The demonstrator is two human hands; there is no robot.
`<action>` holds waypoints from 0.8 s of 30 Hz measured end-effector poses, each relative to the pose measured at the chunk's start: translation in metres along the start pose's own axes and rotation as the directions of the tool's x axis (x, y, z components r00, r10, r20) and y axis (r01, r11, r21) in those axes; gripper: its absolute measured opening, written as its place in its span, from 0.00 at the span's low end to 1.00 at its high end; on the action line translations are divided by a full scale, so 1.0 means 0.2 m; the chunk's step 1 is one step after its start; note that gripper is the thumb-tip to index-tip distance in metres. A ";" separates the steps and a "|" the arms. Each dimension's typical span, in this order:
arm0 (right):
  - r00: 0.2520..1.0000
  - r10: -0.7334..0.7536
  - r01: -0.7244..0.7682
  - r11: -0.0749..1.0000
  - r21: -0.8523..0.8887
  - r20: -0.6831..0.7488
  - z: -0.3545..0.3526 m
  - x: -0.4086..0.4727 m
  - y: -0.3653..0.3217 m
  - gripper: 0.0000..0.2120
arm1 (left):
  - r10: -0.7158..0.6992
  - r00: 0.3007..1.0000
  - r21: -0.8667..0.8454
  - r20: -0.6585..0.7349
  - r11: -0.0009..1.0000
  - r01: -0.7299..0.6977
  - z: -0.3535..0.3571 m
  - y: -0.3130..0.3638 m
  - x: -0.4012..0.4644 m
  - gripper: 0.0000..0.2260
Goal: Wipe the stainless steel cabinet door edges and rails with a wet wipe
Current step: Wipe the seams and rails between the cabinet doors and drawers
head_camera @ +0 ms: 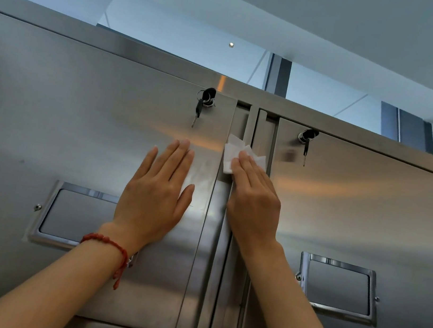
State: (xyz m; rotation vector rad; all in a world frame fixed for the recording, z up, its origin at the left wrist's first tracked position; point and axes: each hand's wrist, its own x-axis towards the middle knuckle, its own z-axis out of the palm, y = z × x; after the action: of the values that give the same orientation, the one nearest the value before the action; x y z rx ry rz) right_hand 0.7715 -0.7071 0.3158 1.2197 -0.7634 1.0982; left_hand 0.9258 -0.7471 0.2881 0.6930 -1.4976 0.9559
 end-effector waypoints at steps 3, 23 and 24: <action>1.000 -0.013 0.013 1.000 -0.006 -0.008 0.00 0.04 0.01 0.19 | -0.001 1.000 -0.002 0.002 1.000 0.001 0.00 0.00 0.00 0.26; 1.000 -0.005 0.005 1.000 0.024 0.000 0.02 0.05 0.03 0.18 | 0.002 1.000 0.002 -0.004 1.000 -0.002 0.00 0.00 0.00 0.26; 1.000 -0.015 0.015 1.000 0.019 -0.001 0.02 0.06 0.04 0.17 | 0.002 1.000 0.001 -0.004 1.000 -0.002 0.00 0.00 0.00 0.26</action>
State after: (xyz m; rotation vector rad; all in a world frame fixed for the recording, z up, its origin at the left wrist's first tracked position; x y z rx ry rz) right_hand 0.7684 -0.7079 0.3309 1.2392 -0.7433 1.0960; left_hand 0.9257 -0.7477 0.2885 0.6907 -1.4949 0.9589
